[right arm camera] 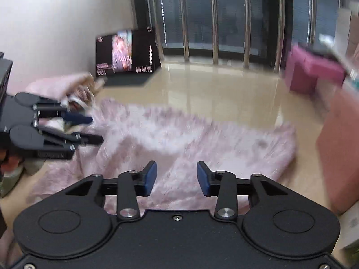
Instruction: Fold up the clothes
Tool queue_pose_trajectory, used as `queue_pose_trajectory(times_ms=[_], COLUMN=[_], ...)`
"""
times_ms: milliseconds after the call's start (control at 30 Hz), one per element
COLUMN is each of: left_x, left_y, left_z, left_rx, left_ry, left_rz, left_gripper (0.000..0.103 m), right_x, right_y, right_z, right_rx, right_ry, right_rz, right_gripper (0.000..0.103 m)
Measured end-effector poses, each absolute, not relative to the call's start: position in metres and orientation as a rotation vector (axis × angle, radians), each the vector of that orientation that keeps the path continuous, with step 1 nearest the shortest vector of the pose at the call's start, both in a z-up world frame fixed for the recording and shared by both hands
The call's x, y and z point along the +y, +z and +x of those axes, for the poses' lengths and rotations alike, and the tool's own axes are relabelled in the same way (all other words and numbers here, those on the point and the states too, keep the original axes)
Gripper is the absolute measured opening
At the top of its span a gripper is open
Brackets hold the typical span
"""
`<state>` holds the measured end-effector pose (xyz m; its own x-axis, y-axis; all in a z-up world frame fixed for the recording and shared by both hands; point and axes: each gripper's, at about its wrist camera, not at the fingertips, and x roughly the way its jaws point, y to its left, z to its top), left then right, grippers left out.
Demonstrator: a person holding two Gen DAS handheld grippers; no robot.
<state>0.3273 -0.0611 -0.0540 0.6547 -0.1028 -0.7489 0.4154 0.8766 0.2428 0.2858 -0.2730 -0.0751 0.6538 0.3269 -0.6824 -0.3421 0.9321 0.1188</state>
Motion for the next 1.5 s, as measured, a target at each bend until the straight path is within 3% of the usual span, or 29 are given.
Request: queue_pose_trajectory(times_ms=[67,133,267,333,500,700,767,800,833,933,1033,1200,1400,1500], left_x=[-0.057,-0.052,-0.05,-0.064,-0.082,-0.064,-0.052,-0.046,-0.041,-0.021,-0.003,0.014,0.01,0.004], left_y=[-0.051,-0.042,-0.014,-0.02,-0.058,-0.038,-0.018,-0.008,-0.001,0.011,0.008,-0.015,-0.028,-0.024], left_z=[0.322,0.318,0.32,0.333,0.354,0.336,0.315,0.302,0.289,0.246,0.206,0.151,0.128,0.129], left_rx=[0.778,0.758,0.655,0.683,0.81,0.722,0.654,0.629,0.603,0.551,0.552,0.601,0.614,0.586], left_ry=[-0.307,-0.325,-0.366,-0.33,-0.235,-0.234,-0.251,-0.248,-0.245,-0.263,-0.274,-0.232,-0.228,-0.211], left_rz=[0.408,0.379,0.215,0.189,0.229,0.19,0.156,0.143,0.13,0.094,0.07,0.052,0.104,0.178], left_gripper=[0.032,0.032,0.038,0.039,0.04,0.041,0.06,0.08,0.093,0.103,0.103,0.103,0.103,0.103], right_x=[-0.269,-0.27,-0.275,-0.264,-0.238,-0.248,-0.257,-0.262,-0.266,-0.28,-0.292,-0.296,-0.273,-0.256], right_y=[-0.096,-0.091,-0.056,-0.052,-0.088,-0.089,-0.07,-0.059,-0.051,-0.032,-0.034,-0.058,-0.072,-0.061], right_z=[0.291,0.284,0.272,0.28,0.307,0.292,0.273,0.26,0.245,0.201,0.158,0.095,0.068,0.068], right_rx=[0.877,0.861,0.679,0.643,0.786,0.754,0.68,0.649,0.627,0.578,0.579,0.587,0.605,0.577], right_ry=[0.367,0.36,0.4,0.403,0.377,0.385,0.393,0.393,0.389,0.371,0.344,0.261,0.292,0.352], right_rz=[-0.035,-0.068,0.044,0.035,-0.034,0.026,0.046,0.05,0.041,0.008,0.006,0.061,0.011,-0.041], right_gripper=[0.032,0.031,0.032,0.033,0.031,0.032,0.036,0.045,0.056,0.079,0.089,0.093,0.093,0.086])
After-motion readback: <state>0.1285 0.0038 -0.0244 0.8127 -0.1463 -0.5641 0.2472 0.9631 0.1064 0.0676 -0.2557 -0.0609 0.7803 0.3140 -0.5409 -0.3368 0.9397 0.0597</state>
